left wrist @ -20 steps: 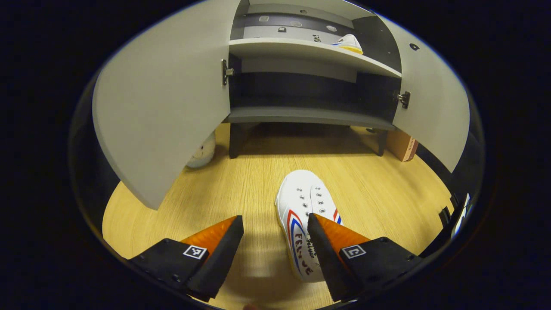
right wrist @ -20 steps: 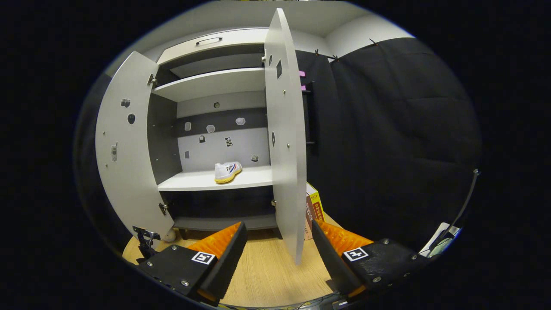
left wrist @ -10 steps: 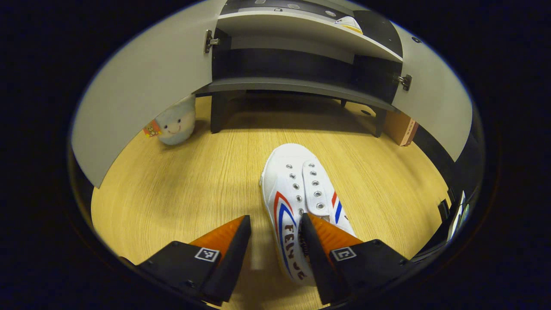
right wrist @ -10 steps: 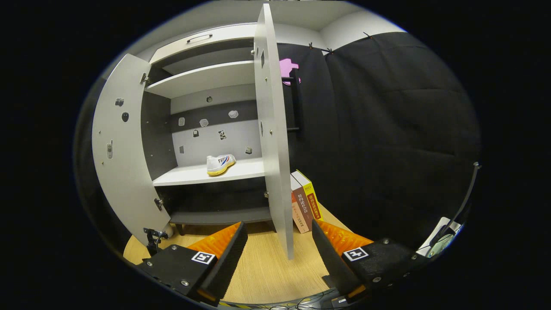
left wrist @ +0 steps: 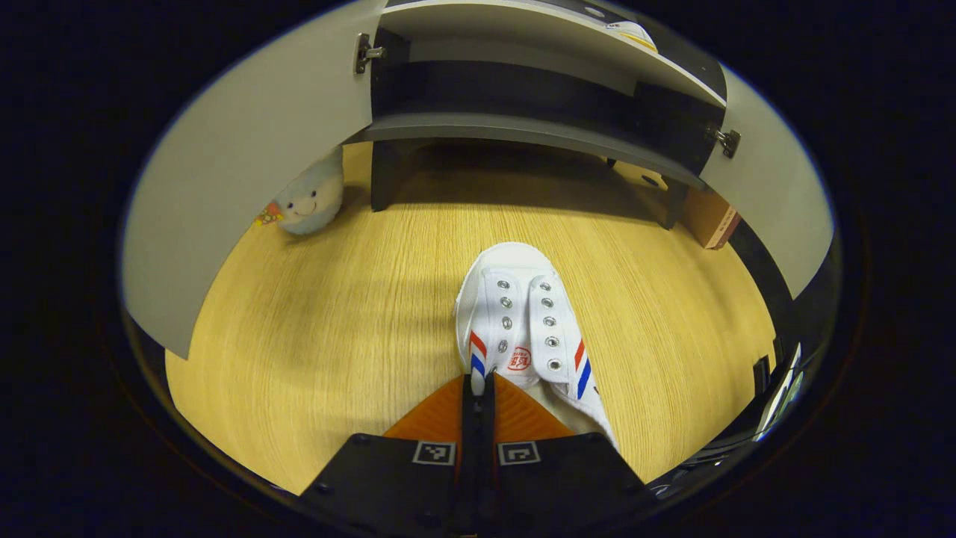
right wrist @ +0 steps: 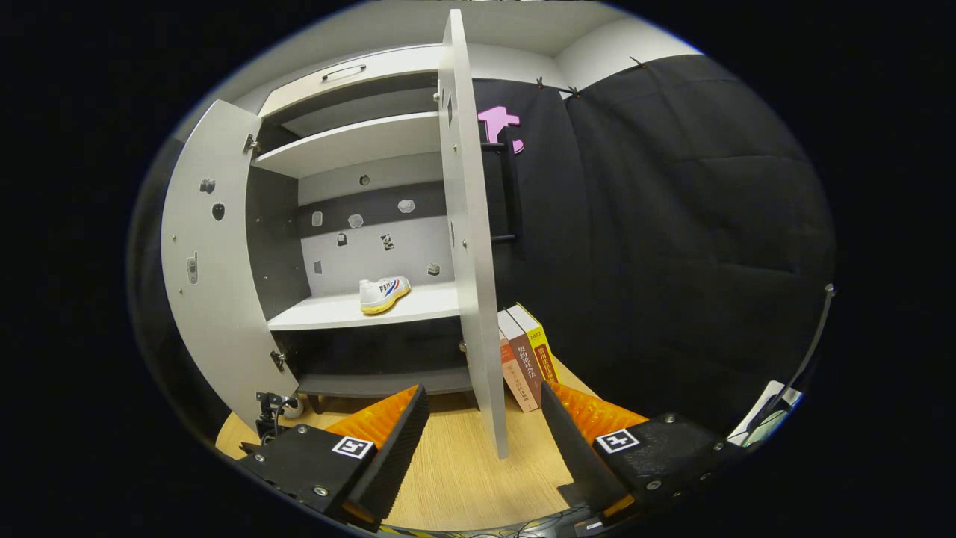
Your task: Grab one shoe with the right hand and put it into the shoe cabinet, grab the other shoe with the left hand and put it into the shoe cabinet; then close the right door with the right hand and the left door with the left hand.
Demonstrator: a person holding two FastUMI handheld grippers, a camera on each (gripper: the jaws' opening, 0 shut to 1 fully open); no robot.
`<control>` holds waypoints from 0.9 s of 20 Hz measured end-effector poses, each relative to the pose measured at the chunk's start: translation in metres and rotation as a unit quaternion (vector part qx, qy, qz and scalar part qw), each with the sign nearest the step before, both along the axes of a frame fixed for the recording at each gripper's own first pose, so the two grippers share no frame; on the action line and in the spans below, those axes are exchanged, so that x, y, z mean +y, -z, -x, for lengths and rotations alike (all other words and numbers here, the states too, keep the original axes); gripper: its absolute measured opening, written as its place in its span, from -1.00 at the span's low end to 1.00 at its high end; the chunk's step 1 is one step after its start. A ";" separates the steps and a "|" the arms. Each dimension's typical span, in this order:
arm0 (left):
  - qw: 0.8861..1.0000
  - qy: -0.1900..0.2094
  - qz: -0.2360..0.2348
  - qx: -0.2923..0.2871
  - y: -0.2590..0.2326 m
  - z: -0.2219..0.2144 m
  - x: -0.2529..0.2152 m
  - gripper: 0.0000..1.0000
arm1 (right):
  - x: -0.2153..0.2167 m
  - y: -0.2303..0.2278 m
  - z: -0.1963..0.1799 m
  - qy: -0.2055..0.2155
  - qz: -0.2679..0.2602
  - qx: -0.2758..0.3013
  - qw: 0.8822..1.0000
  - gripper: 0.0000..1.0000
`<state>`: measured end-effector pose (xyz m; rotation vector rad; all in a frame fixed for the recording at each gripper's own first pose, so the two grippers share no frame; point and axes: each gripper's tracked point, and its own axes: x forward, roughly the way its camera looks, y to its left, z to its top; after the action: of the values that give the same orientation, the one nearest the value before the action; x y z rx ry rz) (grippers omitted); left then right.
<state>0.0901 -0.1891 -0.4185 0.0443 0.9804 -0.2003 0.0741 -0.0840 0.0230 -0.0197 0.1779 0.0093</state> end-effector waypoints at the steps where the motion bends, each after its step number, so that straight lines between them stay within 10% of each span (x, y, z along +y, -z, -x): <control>1: 1.000 0.005 -0.002 -0.002 -0.006 -0.002 -0.001 -0.86 | -0.001 -0.002 -0.001 -0.003 0.000 -0.003 1.000 0.86; 18: 0.983 0.002 0.100 -0.154 -0.228 -0.106 -0.007 -0.87 | -0.032 -0.001 -0.009 -0.030 -0.005 -0.010 0.999 0.85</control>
<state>0.1962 -0.1961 -0.1905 -0.1050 0.6491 -0.2870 0.0832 -0.1156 0.0237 -0.0150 0.1582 0.0702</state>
